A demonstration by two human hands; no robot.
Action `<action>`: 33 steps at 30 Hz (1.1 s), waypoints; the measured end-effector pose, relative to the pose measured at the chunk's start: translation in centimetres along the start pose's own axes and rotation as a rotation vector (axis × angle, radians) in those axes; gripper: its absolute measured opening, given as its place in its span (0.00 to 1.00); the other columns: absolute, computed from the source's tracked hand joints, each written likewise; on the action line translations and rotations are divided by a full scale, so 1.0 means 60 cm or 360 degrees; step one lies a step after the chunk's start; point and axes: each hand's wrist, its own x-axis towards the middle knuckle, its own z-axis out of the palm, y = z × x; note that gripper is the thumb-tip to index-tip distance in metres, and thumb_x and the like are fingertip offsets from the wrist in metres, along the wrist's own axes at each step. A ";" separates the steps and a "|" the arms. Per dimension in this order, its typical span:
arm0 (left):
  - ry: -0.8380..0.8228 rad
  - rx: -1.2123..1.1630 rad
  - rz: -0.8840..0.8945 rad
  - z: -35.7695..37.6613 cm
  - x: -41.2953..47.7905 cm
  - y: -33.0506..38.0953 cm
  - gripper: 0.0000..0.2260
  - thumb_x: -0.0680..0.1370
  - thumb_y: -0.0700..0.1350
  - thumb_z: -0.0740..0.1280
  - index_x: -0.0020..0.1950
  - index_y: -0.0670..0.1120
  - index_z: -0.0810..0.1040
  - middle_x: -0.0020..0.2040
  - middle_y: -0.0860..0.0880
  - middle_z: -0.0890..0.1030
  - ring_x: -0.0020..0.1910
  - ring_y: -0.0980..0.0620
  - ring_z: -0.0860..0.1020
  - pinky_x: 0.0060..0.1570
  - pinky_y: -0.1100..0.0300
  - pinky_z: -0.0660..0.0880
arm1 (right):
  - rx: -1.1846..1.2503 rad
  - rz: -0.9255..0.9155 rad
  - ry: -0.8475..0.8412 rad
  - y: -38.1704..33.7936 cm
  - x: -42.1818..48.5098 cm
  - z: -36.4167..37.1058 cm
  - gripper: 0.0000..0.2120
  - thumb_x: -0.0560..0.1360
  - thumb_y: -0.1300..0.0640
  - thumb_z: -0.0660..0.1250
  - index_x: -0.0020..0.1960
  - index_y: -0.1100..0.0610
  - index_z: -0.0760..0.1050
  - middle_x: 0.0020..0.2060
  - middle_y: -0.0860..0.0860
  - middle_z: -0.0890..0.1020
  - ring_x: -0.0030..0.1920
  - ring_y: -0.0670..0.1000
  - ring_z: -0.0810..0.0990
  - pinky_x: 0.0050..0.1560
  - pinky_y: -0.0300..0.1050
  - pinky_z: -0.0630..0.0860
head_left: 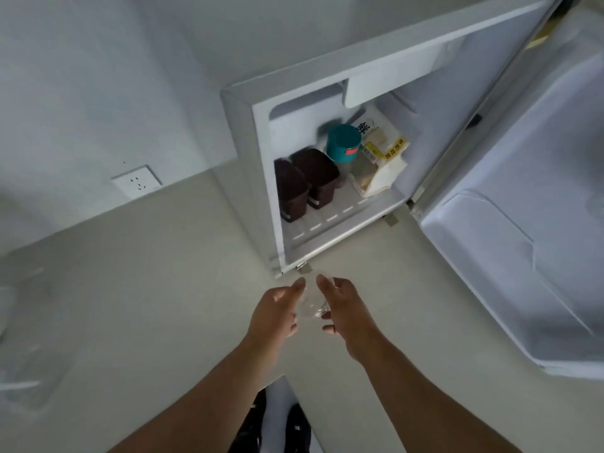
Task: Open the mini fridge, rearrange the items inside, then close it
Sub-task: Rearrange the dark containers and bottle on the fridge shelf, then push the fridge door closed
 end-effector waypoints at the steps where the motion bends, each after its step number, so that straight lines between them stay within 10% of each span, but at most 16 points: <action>1: 0.0016 -0.0024 -0.0019 -0.024 -0.005 -0.008 0.16 0.75 0.64 0.71 0.51 0.52 0.80 0.44 0.42 0.74 0.43 0.46 0.73 0.46 0.51 0.74 | -0.0005 0.0006 -0.0012 0.006 -0.008 0.026 0.40 0.64 0.22 0.65 0.65 0.47 0.73 0.52 0.48 0.84 0.48 0.51 0.86 0.36 0.43 0.81; 9: 0.0221 0.0008 0.0009 -0.187 0.035 -0.012 0.20 0.73 0.69 0.70 0.53 0.56 0.80 0.53 0.45 0.84 0.53 0.45 0.84 0.52 0.48 0.82 | 0.0039 0.0048 -0.0012 -0.002 0.014 0.212 0.36 0.71 0.26 0.66 0.68 0.50 0.71 0.57 0.48 0.82 0.47 0.50 0.85 0.37 0.43 0.81; 15: 0.0102 0.0100 0.0156 -0.251 0.102 0.011 0.16 0.70 0.71 0.66 0.31 0.62 0.79 0.38 0.50 0.76 0.40 0.49 0.75 0.45 0.51 0.71 | 0.0176 0.0095 0.0161 -0.015 0.055 0.309 0.41 0.70 0.27 0.67 0.74 0.51 0.70 0.69 0.55 0.78 0.65 0.59 0.79 0.66 0.64 0.76; 20: 0.0126 0.0329 0.0099 -0.265 0.127 0.005 0.26 0.75 0.68 0.64 0.55 0.46 0.83 0.42 0.41 0.83 0.46 0.40 0.83 0.52 0.44 0.79 | 0.0033 0.0100 0.0265 -0.020 0.056 0.314 0.45 0.73 0.29 0.68 0.81 0.50 0.59 0.77 0.54 0.69 0.73 0.58 0.72 0.71 0.59 0.71; 24: 0.0613 0.0705 0.0254 -0.254 0.066 0.011 0.20 0.78 0.65 0.61 0.48 0.48 0.77 0.44 0.49 0.82 0.47 0.43 0.81 0.49 0.48 0.75 | -0.0268 0.0062 0.0294 -0.027 0.001 0.260 0.36 0.76 0.31 0.66 0.75 0.54 0.70 0.70 0.55 0.78 0.69 0.56 0.76 0.70 0.54 0.71; 27: 0.0342 0.1063 0.0469 -0.191 -0.007 0.015 0.16 0.79 0.58 0.63 0.37 0.49 0.74 0.34 0.51 0.80 0.40 0.46 0.80 0.44 0.50 0.76 | -0.0528 -0.0145 0.0534 -0.030 -0.073 0.162 0.19 0.77 0.36 0.66 0.55 0.50 0.80 0.51 0.45 0.84 0.54 0.49 0.82 0.60 0.50 0.78; 33: -0.0214 0.1383 0.1408 0.045 -0.154 0.147 0.16 0.76 0.67 0.61 0.56 0.61 0.79 0.51 0.67 0.79 0.48 0.67 0.77 0.49 0.66 0.71 | -0.1022 -0.0751 0.1189 -0.125 -0.223 -0.119 0.25 0.74 0.30 0.60 0.61 0.43 0.79 0.58 0.37 0.81 0.62 0.42 0.75 0.58 0.41 0.75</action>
